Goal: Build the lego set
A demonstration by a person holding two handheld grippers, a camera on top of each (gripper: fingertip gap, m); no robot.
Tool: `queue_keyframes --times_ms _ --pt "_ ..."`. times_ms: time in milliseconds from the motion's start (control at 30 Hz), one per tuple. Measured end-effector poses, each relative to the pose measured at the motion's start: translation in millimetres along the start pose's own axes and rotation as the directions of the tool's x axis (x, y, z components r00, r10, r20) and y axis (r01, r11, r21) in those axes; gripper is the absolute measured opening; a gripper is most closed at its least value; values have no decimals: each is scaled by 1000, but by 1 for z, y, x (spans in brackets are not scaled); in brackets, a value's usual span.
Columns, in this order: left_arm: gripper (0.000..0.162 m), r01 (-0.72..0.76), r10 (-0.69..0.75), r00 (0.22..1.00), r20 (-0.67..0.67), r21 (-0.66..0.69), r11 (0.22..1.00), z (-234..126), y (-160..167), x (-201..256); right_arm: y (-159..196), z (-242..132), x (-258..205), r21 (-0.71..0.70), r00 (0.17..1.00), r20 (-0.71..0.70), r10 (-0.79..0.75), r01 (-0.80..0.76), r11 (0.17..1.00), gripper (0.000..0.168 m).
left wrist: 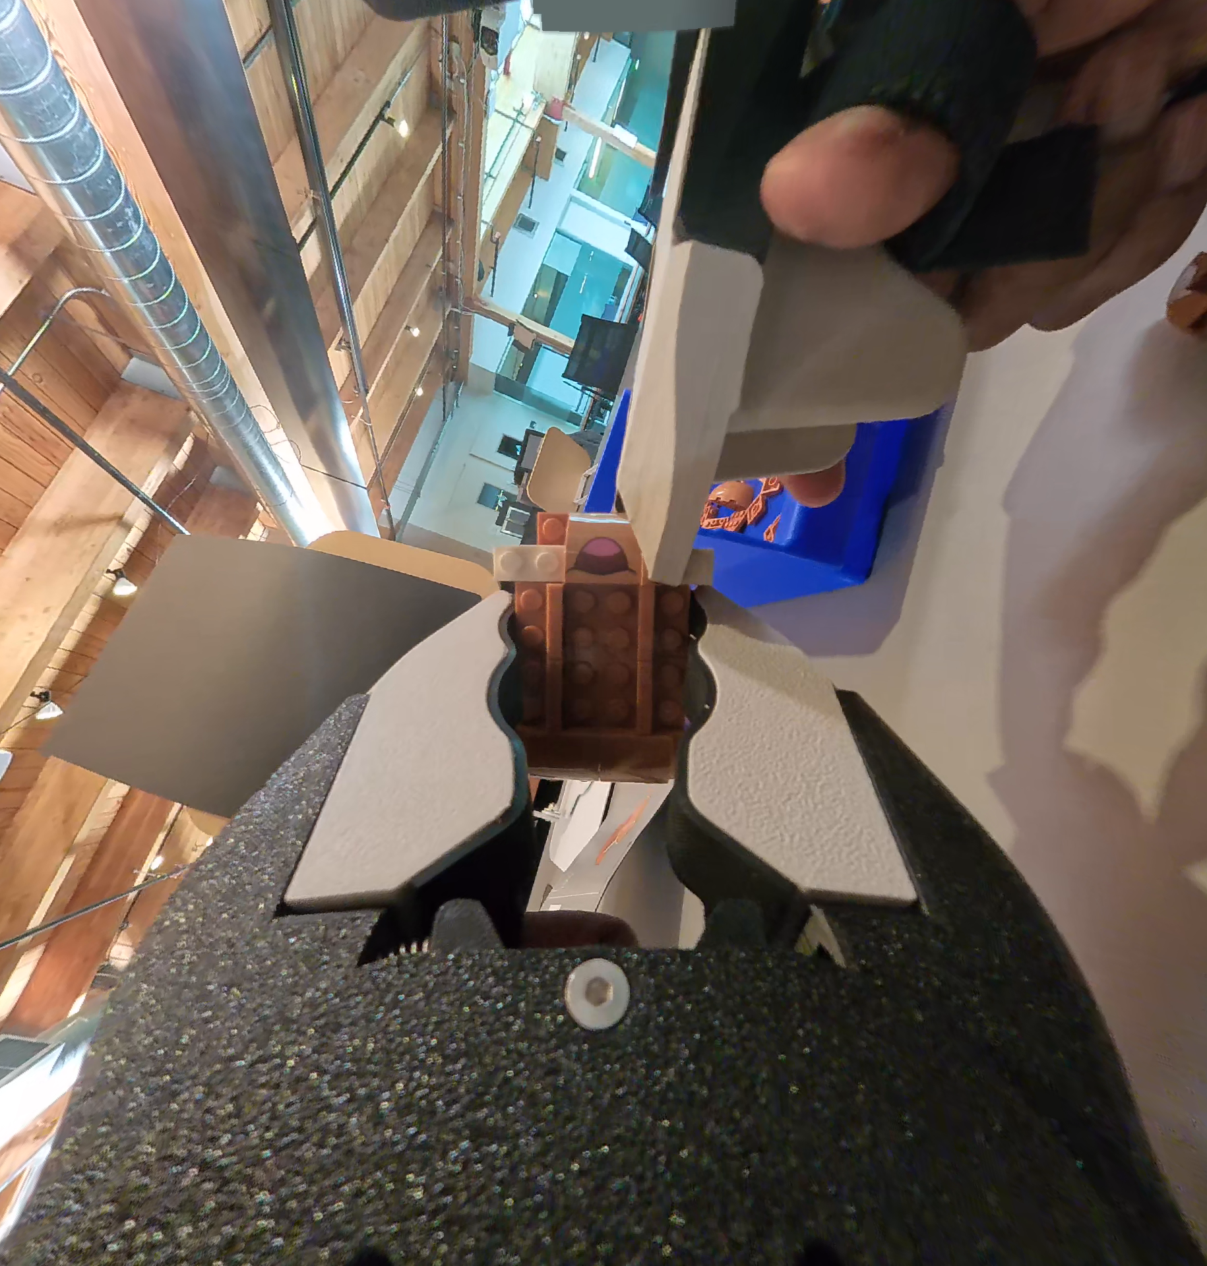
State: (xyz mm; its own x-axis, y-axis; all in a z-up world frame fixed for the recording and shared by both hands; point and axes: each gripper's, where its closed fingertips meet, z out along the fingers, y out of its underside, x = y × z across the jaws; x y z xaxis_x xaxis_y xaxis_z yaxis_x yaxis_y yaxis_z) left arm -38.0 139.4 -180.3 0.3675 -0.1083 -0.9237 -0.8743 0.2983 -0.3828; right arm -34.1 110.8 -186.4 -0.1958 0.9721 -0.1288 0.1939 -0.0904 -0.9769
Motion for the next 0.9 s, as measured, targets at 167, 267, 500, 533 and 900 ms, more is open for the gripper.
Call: queue_keyframes --times_ms 167,267,500,533,900 --pt "44 -1 1 1000 -2 5 1000 0 -1 1 1 -1 -1 -15 1000 1 -12 12 1000 22" --pt "44 -2 2 1000 -2 3 1000 0 -1 1 2 -1 0 -24 1000 -4 -18 18 1000 22" --pt "44 -64 65 998 17 -76 995 5 6 0 2 0 8 -24 997 -63 -32 31 999 24" --pt "44 -73 75 997 18 -89 993 6 8 1 2 0 9 -27 996 -78 -50 48 998 28" --pt "44 -85 89 996 33 -89 992 5 5 -1 -1 -1 9 -30 984 -124 -128 126 992 26"
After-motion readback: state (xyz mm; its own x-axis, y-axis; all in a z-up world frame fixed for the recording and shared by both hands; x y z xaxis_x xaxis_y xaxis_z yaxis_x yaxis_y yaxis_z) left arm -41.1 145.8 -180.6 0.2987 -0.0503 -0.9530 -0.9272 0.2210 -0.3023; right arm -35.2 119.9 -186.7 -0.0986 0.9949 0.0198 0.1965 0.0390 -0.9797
